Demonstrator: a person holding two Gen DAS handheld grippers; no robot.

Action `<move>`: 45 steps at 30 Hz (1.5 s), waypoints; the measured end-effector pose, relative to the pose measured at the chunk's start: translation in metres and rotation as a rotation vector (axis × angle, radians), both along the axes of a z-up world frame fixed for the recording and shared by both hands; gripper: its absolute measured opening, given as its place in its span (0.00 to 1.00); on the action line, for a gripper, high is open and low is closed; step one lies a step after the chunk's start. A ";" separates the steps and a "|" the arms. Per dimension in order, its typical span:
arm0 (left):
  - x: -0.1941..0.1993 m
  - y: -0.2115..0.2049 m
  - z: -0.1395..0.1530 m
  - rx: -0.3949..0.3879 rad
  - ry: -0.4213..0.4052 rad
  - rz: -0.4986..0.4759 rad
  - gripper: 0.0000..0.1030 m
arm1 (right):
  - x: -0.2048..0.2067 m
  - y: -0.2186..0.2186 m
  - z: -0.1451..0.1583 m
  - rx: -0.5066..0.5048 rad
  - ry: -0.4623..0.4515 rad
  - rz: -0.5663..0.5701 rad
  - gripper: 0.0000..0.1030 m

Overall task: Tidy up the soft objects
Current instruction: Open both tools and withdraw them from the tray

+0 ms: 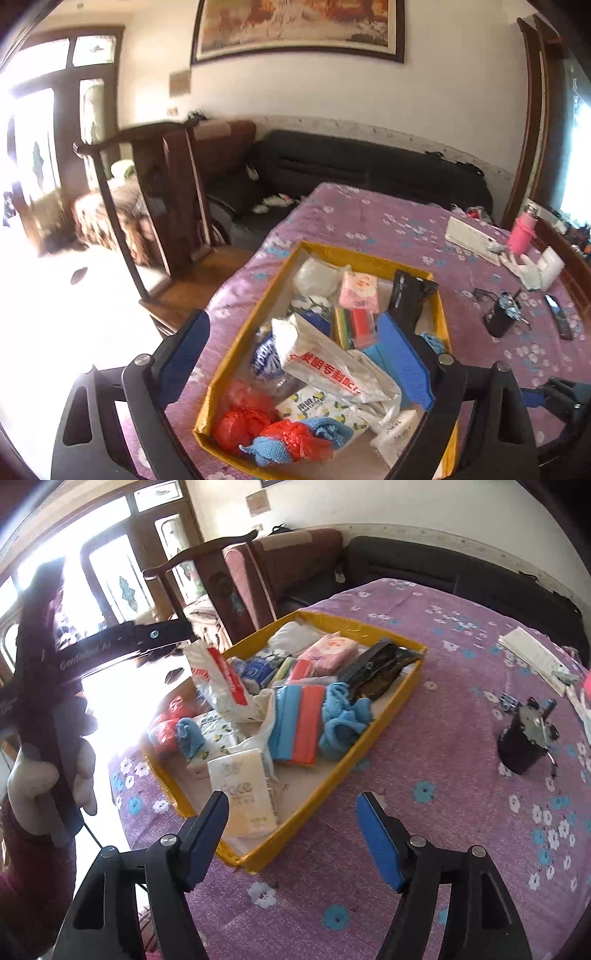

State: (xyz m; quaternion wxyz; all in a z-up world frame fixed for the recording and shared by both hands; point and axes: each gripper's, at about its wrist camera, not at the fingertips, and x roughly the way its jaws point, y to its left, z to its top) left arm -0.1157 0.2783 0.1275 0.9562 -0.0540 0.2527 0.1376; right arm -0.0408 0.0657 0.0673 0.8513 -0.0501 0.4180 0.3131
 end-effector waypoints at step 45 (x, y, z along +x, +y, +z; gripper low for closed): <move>-0.068 -0.044 0.007 0.013 -0.058 0.144 1.00 | -0.012 -0.033 0.015 0.155 -0.085 -0.137 0.84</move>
